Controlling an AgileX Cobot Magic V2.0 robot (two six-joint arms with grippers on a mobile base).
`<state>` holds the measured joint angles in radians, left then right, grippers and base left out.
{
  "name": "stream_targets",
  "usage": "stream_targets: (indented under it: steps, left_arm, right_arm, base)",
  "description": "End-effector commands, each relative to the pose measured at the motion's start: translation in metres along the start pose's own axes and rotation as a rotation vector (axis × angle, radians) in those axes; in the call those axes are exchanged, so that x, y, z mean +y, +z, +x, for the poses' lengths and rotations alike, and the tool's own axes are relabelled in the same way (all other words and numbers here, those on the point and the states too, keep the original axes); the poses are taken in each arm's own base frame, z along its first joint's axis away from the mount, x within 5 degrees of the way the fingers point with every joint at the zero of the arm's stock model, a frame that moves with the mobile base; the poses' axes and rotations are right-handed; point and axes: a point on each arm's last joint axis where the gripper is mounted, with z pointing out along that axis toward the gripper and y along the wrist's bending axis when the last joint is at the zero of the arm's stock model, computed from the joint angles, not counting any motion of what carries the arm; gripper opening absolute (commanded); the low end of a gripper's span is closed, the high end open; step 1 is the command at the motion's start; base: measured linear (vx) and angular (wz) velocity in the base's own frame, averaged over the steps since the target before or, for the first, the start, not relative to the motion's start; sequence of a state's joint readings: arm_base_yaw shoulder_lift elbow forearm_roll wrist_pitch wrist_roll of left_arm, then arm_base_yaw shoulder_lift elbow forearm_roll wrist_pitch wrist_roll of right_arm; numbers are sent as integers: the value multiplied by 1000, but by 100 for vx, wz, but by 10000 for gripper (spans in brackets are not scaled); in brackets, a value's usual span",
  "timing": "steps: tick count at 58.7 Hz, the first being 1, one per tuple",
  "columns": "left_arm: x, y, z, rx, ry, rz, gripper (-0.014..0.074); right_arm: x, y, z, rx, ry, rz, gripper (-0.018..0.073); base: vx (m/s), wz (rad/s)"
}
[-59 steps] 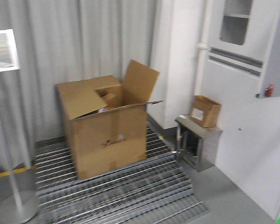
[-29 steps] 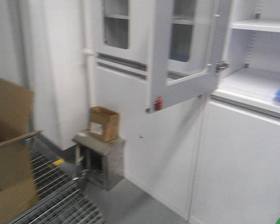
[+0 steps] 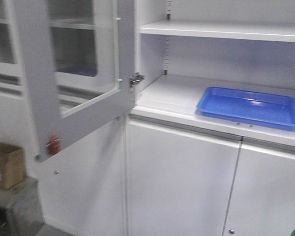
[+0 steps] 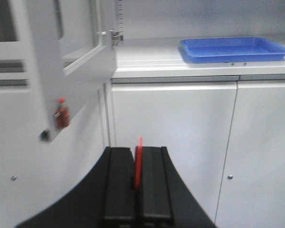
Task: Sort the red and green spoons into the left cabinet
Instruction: 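Drive the base to the open white cabinet with the blue tray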
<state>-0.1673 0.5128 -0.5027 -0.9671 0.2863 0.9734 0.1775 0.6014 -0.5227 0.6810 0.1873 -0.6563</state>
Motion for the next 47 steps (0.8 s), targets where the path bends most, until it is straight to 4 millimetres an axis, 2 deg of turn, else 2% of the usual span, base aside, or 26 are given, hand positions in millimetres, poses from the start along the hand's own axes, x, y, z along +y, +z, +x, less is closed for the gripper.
stream_targets:
  steps: [1,19,47]
  left_arm:
    - [3,-1,-11,-49,-21,-29,0]
    - [3,-1,-11,-49,-21,-28,0]
    - [3,-1,-11,-49,-21,-29,0]
  right_arm:
    - [-4,-2,-15,-79,2,41,-4]
    - [-3,-2,-14,-77,2,39,-4]
    - [-3,-2,-14,-78,2,39,-4]
  base:
    - [37,-52]
    - [38,-41]
    - [40,-25]
